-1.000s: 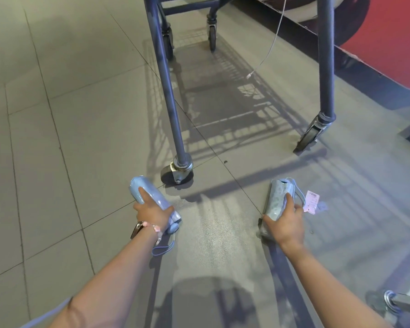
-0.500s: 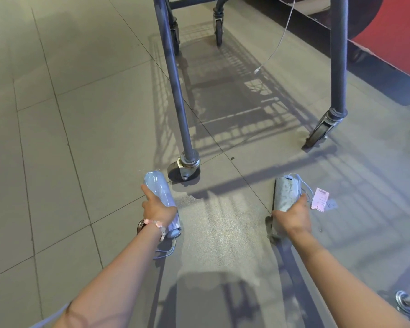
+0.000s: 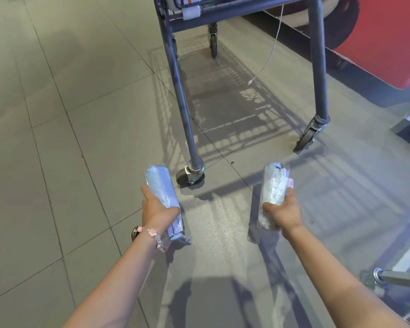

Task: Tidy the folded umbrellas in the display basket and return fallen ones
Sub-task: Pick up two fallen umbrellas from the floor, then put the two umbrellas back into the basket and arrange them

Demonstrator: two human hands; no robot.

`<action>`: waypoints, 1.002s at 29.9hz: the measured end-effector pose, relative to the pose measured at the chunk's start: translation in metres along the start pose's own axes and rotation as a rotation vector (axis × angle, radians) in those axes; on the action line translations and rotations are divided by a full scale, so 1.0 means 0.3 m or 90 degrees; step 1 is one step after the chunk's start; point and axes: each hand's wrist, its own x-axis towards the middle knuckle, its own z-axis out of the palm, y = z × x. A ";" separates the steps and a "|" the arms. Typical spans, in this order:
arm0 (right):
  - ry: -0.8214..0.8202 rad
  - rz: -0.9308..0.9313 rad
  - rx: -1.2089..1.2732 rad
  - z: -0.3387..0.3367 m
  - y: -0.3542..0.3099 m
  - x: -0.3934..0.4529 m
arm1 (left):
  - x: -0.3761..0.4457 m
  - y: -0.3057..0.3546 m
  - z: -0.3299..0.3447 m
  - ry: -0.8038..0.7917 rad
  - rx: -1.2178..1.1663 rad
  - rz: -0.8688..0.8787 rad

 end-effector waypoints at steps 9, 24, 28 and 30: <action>-0.083 -0.009 0.113 -0.171 -0.291 -0.284 | -0.238 0.191 -0.229 -0.052 -0.067 0.014; -0.162 -0.066 0.187 -0.611 -0.825 -0.860 | -0.861 0.660 -0.757 -0.118 -0.078 0.157; -0.189 -0.096 0.211 -0.736 -0.973 -1.009 | -1.053 0.813 -0.896 -0.164 -0.100 0.180; -0.199 -0.111 0.213 -0.799 -1.049 -1.083 | -1.150 0.893 -0.965 -0.174 -0.110 0.188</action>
